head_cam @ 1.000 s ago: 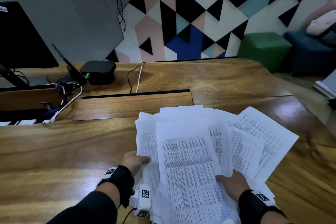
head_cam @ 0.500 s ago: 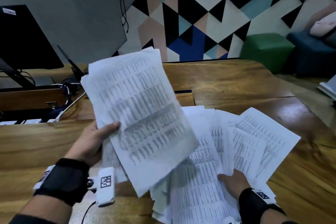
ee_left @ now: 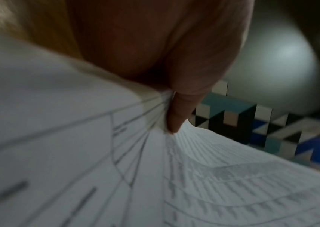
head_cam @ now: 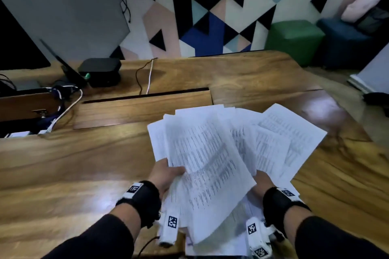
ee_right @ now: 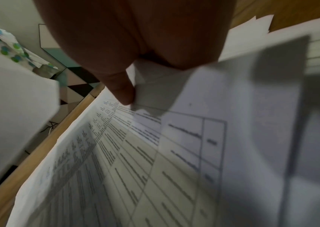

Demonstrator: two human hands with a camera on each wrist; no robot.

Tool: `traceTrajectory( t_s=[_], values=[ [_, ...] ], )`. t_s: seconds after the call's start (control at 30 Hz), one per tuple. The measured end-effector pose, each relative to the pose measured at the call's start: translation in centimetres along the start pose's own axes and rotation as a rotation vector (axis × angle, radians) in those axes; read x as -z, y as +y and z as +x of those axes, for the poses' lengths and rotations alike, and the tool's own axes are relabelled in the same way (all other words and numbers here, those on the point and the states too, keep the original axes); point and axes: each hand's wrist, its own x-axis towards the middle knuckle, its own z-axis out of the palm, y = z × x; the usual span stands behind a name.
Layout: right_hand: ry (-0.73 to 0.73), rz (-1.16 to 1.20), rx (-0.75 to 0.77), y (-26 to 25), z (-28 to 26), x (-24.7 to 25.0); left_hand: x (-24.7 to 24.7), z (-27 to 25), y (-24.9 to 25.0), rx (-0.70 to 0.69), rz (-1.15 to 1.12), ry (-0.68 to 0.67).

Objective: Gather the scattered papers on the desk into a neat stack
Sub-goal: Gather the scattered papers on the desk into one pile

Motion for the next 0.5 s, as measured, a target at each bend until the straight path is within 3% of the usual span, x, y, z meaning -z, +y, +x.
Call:
traceTrajectory(
  t_s=[0.13,0.23,0.33,0.4,0.5],
  values=[
    [-0.034,0.096,-0.053,-1.0,0.5,0.0,-1.4,0.4,-1.0,-0.084,0.365,0.128],
    [-0.074,0.145,-0.067,-0.5,0.4,-0.6,-1.4,0.2,-1.6,-0.12,0.448,0.022],
    [-0.073,0.042,-0.021,0.3,1.2,-1.0,-1.1,0.3,-2.1,-0.12,0.566,-0.081],
    [-0.053,0.027,0.018,0.7,1.2,-1.0,-0.4,0.6,-2.8,-0.185,0.557,0.001],
    [-0.123,0.165,0.083,0.6,0.5,-0.6,1.4,0.8,-3.1,-0.189,0.328,0.148]
  ],
)
